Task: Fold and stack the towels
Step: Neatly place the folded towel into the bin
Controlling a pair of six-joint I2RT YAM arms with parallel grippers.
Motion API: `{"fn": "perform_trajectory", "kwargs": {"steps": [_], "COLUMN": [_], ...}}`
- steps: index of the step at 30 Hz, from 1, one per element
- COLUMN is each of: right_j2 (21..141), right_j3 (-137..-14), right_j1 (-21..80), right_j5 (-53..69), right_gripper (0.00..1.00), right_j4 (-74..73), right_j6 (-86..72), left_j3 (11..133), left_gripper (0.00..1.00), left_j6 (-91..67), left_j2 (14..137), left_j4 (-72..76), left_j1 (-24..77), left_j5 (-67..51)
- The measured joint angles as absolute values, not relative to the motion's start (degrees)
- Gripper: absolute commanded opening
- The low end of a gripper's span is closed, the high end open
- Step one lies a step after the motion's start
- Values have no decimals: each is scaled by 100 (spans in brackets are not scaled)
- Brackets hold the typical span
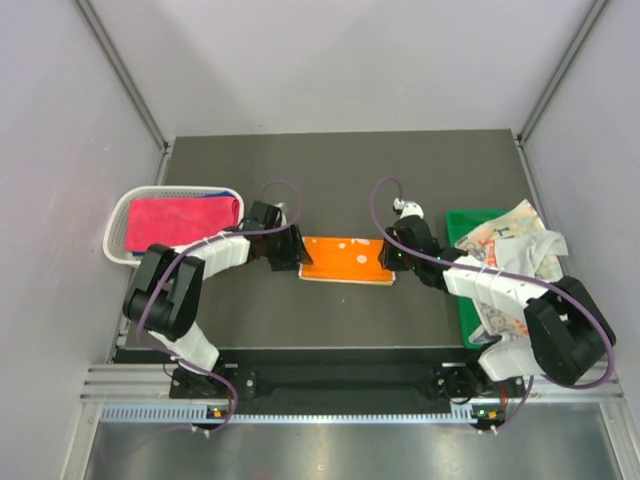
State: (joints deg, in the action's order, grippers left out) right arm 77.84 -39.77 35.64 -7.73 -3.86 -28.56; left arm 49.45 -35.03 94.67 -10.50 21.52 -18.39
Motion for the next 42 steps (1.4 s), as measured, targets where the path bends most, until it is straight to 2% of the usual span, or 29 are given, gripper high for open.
{"fn": "perform_trajectory", "kwargs": {"steps": [11, 26, 29, 35, 36, 39, 42], "right_j2": [8650, 9327, 9327, 9327, 9327, 9327, 9327], "right_j3": [-4587, -4388, -4388, -4355, -4351, -4351, -4351], "right_j1": [3677, 3699, 3699, 3697, 3695, 3695, 3695], "right_j5": [-250, -366, -355, -311, -301, -270, -246], "right_gripper": [23, 22, 22, 22, 22, 22, 22], "right_j4": [49, 414, 423, 480, 489, 504, 508], "right_j6": [-3015, -3218, -3218, -3216, -3216, -3216, -3214], "left_j3": [4899, 5030, 5057, 5107, 5124, 5162, 5249], "left_gripper": [57, 53, 47, 28, 17, 0, 0], "left_j6": [-3625, -3780, -3813, -3916, -3929, -4003, -4016], "left_j2": [9448, 9692, 9747, 9852, 9870, 9896, 9894], "left_j4": [-982, -508, -423, -368, -386, -469, -635], "left_j1": [2196, 2469, 2536, 2722, 2770, 2880, 2917], "left_j5": [-1588, -1087, -991, -884, -860, -779, -648]}}
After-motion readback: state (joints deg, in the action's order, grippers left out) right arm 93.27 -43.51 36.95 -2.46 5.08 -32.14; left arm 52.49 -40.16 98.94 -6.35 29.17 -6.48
